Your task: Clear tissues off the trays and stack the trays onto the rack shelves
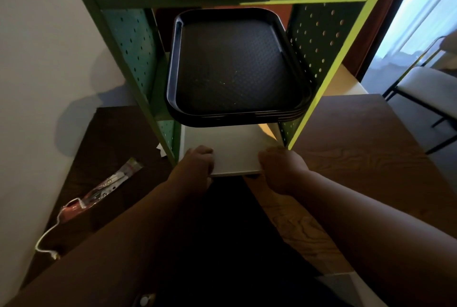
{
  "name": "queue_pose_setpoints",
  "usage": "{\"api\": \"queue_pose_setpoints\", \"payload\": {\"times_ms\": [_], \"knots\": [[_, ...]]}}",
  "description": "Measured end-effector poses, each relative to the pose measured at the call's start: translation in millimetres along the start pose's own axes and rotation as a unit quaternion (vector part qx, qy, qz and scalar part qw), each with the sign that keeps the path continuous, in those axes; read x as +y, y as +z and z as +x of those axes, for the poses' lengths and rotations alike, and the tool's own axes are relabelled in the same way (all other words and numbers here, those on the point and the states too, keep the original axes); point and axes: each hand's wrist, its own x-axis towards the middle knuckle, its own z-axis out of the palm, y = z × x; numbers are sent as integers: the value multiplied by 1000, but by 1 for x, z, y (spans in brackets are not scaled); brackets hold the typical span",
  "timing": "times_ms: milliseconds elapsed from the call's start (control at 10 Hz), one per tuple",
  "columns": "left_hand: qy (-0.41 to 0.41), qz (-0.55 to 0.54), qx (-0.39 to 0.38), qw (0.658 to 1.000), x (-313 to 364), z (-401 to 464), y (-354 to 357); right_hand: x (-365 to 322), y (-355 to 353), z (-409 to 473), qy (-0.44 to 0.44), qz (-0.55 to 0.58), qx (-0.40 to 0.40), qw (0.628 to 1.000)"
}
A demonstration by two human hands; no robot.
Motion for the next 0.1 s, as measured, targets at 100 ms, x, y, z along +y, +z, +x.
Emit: {"api": "queue_pose_setpoints", "payload": {"times_ms": [100], "knots": [[-14,-16,17,1000,26,0,-7,7,-1,-1,-25,57,1,998]]}}
